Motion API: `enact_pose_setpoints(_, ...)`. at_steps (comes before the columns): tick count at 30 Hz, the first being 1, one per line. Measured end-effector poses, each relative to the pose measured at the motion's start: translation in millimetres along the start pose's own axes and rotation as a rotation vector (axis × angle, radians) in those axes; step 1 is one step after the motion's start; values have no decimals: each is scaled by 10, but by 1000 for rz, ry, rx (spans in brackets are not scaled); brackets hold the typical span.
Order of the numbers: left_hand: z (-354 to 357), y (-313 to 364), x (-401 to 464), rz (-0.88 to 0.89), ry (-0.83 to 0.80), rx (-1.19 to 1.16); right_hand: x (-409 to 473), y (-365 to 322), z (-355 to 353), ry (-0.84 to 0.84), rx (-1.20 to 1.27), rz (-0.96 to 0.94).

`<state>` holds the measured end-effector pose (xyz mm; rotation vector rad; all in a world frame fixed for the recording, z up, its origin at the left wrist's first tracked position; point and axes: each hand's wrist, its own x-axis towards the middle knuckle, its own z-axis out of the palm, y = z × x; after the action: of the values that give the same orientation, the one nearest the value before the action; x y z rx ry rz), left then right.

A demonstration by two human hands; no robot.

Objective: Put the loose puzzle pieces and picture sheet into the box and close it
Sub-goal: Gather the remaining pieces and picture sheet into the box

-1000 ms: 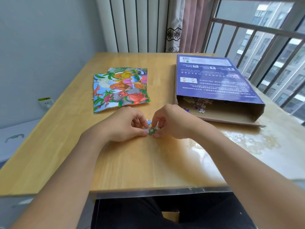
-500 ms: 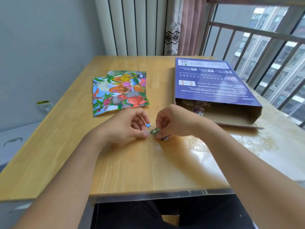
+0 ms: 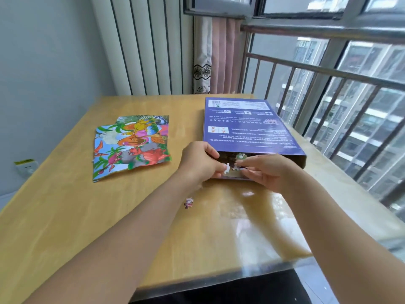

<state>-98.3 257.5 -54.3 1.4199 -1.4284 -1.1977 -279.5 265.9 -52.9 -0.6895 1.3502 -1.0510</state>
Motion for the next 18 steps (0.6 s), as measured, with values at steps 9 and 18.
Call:
enact_pose_setpoints(9, 159, -219, 42, 174, -67, -28, 119, 42, -61, 31, 275, -141)
enact_pose_setpoints(18, -575, -359, -213, 478, 106, 459, -159, 472, 14, 275, -855, -763)
